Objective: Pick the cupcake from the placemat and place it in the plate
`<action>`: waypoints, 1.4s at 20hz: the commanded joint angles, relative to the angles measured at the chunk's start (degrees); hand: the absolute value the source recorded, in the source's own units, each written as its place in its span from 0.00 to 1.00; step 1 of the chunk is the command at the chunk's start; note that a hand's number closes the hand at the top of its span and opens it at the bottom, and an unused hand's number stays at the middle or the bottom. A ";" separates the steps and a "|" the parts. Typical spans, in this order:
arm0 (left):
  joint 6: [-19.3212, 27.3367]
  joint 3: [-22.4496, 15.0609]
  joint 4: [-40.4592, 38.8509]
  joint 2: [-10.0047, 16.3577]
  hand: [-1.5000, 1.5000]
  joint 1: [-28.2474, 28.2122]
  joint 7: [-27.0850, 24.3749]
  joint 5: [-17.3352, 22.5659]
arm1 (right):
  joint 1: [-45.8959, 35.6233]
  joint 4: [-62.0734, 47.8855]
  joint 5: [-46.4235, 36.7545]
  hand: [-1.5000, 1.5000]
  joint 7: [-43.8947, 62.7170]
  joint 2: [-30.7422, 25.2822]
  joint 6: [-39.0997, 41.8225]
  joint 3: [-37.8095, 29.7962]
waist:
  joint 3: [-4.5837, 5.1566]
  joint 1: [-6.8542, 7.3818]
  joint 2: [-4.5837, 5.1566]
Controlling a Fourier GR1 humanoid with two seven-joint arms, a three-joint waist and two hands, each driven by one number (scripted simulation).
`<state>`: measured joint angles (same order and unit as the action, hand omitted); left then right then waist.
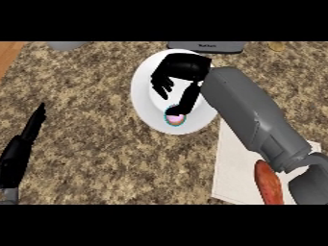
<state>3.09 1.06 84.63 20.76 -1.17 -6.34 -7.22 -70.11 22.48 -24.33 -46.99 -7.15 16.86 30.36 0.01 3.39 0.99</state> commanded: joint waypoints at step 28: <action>-0.72 -0.67 0.05 -1.92 0.50 4.01 -0.86 -1.25 | -6.52 -14.70 22.84 0.00 2.28 -12.61 21.93 -26.92 | -0.29 3.52 3.23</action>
<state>2.70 0.27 84.98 18.94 0.99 -7.83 -8.80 -77.50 7.30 -2.79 -38.35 -17.13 30.74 4.76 -0.20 6.61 3.67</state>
